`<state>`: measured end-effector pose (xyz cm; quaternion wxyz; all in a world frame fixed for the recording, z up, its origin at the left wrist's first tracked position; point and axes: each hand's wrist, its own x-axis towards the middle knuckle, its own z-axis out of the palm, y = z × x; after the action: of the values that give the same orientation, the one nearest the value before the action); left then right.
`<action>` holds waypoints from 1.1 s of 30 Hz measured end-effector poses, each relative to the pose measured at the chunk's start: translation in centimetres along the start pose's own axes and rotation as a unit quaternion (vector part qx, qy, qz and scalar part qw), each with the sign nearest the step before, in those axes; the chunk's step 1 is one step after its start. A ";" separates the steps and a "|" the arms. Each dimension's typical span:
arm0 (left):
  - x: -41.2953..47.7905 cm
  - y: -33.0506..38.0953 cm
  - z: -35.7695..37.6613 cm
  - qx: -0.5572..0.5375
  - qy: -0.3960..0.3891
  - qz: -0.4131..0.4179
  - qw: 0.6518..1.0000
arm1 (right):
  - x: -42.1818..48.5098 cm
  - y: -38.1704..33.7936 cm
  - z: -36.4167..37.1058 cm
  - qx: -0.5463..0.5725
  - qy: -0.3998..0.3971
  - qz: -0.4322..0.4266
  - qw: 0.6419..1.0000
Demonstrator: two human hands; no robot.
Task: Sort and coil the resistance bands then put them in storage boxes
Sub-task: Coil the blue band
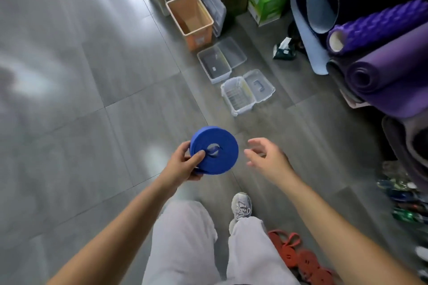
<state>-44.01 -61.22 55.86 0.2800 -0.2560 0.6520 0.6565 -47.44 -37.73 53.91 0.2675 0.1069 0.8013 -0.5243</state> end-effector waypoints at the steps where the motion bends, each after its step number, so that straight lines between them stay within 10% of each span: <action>1: 1.2 1.0 -1.4 -0.005 0.001 -0.003 1.000 | 1.5 -1.6 0.5 -0.003 -0.002 0.001 1.000; 14: 19.2 18.3 -19.0 0.143 -0.128 -0.041 0.981 | 18.6 -14.7 14.2 0.146 0.093 0.077 0.982; 33: 46.9 23.7 -18.6 0.320 -0.267 -0.038 0.908 | 41.1 -12.1 16.7 0.274 0.253 0.131 0.919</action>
<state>-94.61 -78.02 39.54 0.5349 0.0078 0.7180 0.4452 -81.91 -62.38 36.05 0.0829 0.4091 0.6462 -0.6389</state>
